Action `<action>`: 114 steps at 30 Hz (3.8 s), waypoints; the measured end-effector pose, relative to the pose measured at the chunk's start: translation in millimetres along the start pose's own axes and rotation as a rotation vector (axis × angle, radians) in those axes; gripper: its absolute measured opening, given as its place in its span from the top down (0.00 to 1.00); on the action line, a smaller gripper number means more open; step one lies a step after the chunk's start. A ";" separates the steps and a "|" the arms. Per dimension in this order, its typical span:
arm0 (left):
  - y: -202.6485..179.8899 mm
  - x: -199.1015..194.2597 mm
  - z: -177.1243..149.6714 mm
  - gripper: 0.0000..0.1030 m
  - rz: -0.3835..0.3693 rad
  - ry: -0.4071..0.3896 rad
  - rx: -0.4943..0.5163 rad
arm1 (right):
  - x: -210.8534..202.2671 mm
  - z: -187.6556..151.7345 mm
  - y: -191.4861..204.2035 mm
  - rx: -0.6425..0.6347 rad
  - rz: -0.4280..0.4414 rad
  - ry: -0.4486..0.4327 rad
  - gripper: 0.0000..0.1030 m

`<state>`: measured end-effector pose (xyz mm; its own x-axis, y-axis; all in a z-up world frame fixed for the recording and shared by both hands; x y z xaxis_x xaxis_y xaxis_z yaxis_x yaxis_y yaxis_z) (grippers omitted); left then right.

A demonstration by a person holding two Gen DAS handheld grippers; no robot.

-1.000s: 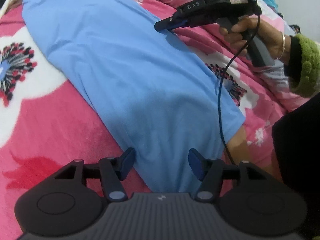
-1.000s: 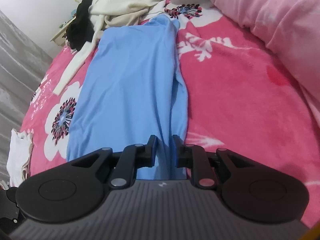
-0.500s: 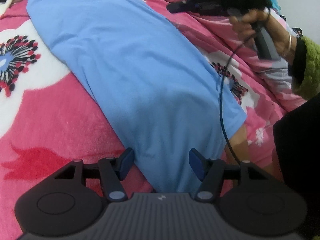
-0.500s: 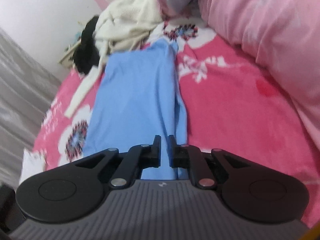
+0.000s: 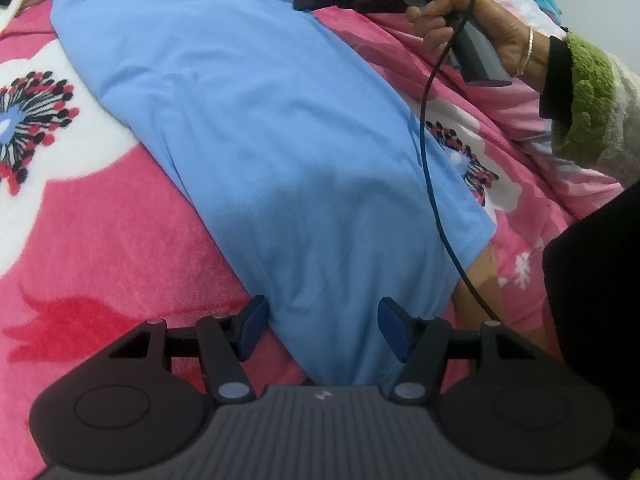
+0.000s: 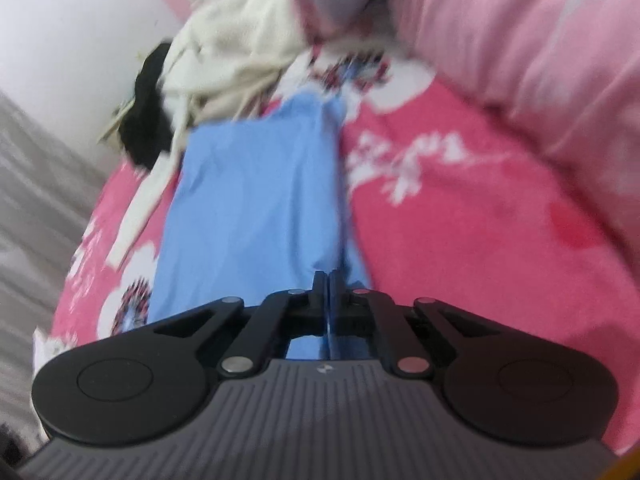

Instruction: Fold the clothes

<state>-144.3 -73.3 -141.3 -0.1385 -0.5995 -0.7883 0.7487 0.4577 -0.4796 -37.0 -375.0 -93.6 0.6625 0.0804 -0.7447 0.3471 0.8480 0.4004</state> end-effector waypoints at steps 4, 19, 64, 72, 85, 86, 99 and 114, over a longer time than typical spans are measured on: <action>1.5 -0.2 -0.3 0.40 -0.005 -0.001 -0.004 | 6.7 0.8 -18.0 0.025 -0.057 0.005 1.00; -1.1 -3.8 -12.5 0.40 -0.065 0.055 -0.011 | -67.4 -66.8 19.7 -0.273 0.085 0.210 0.97; 52.8 -3.0 -41.3 0.87 -0.309 0.126 -0.335 | -93.2 -162.9 -37.3 0.168 0.192 0.522 0.94; 31.6 6.9 -45.5 0.94 -0.298 0.204 -0.217 | -99.0 -173.9 -53.1 0.153 0.138 0.504 0.97; 24.4 -3.8 -52.4 0.66 -0.265 0.303 -0.124 | -104.7 -160.6 -49.6 -0.038 -0.080 0.544 0.94; 28.8 -13.5 -49.6 0.62 -0.247 0.292 -0.126 | -112.3 -151.9 -46.8 -0.062 -0.094 0.517 0.94; 93.7 -41.8 98.5 0.53 0.071 -0.010 -0.125 | -34.6 38.8 25.8 -0.309 -0.062 0.070 0.93; 125.4 -26.1 109.7 0.54 0.017 -0.196 -0.191 | 110.1 125.2 76.9 -0.449 -0.073 -0.072 0.79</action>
<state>24.3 -72.3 -138.6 0.0154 -0.6979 -0.7160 0.6110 0.5734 -0.5458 145.7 -366.5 -78.0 0.6972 -0.0111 -0.7168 0.0829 0.9944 0.0652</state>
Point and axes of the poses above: each gripper's, at about its wrist camera, not at the fingertips, and x roughly the way its jaws point, y to its left, z to its top, the point moved 5 cm from there along x, roughly the way its jaws point, and after that the axes turned 7 degrees about -z, right-handed, at the moved point
